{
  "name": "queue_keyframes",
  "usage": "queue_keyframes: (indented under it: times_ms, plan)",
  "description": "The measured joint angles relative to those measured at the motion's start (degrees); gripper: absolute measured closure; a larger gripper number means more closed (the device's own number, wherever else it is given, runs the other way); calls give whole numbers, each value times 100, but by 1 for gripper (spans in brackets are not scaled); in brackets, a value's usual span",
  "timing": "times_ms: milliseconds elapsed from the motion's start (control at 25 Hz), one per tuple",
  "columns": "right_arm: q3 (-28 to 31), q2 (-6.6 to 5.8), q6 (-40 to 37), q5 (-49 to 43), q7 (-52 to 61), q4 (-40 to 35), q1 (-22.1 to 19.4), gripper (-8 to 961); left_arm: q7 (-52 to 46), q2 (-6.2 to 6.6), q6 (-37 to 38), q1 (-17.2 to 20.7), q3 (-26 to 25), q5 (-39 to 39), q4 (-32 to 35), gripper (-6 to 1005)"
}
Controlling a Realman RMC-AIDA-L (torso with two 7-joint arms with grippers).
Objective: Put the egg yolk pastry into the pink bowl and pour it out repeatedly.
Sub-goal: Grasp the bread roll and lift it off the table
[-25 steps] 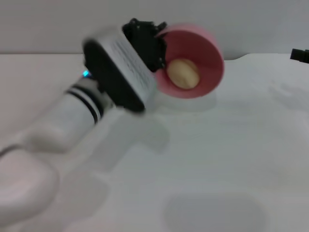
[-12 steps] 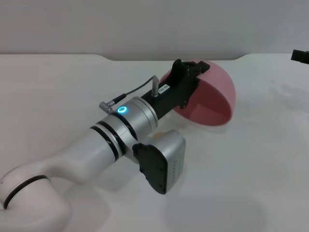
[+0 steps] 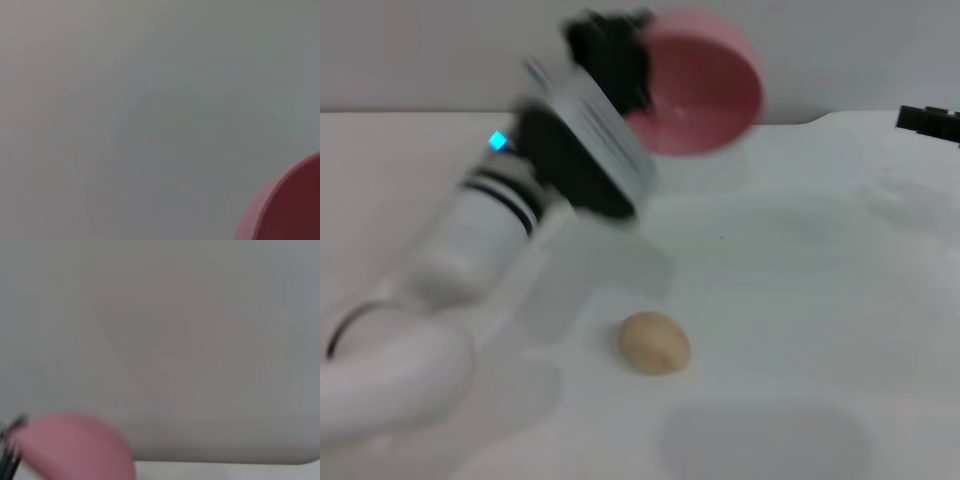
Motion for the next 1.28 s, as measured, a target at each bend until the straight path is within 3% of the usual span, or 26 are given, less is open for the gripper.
queue_keyframes:
  times_ms: [120, 200, 240, 320, 480, 600, 760, 880, 1040, 1280]
  plan:
    - [-234, -2, -71, 30, -108, 48, 32, 371, -355, 40, 1050, -15, -1036, -933, 438, 1001]
    - [-517, -2, -69, 31, -149, 48, 62, 368, -649, 80, 2991, -173, -2704, -1426, 648, 1000]
    - [-681, 1, -69, 32, -160, 49, 91, 366, -659, 82, 3096, -187, -2774, -1436, 647, 1000]
    - [-1024, 4, -34, 30, -186, 72, 164, 363, -823, 121, 5504, -550, -4434, -1423, 411, 1000]
    - [-1681, -12, 124, -12, -258, 277, 427, 357, -1286, 167, 8007, -817, -6207, -733, 295, 1000]
    - [-2358, -23, 416, -58, -259, 351, 607, 352, -2057, 217, 8934, -748, -6655, 88, 649, 1001]
    - [-3244, -32, 663, -537, -2, 720, 1175, 345, -3490, 296, 9936, -762, -6687, 1437, 872, 1001]
    - [-3695, -13, 865, -817, 87, 1245, 1676, 341, -3973, 240, 10337, -742, -6703, 1989, 1018, 1001]
    - [-4371, 28, 1243, -805, 97, 1753, 2133, 334, -4112, 142, 10494, -519, -6709, 2113, 1369, 1001]
    - [-5286, 59, 1272, -207, 106, 1881, 2194, 300, -4282, 154, 10610, -409, -6709, 2127, 1539, 1001]
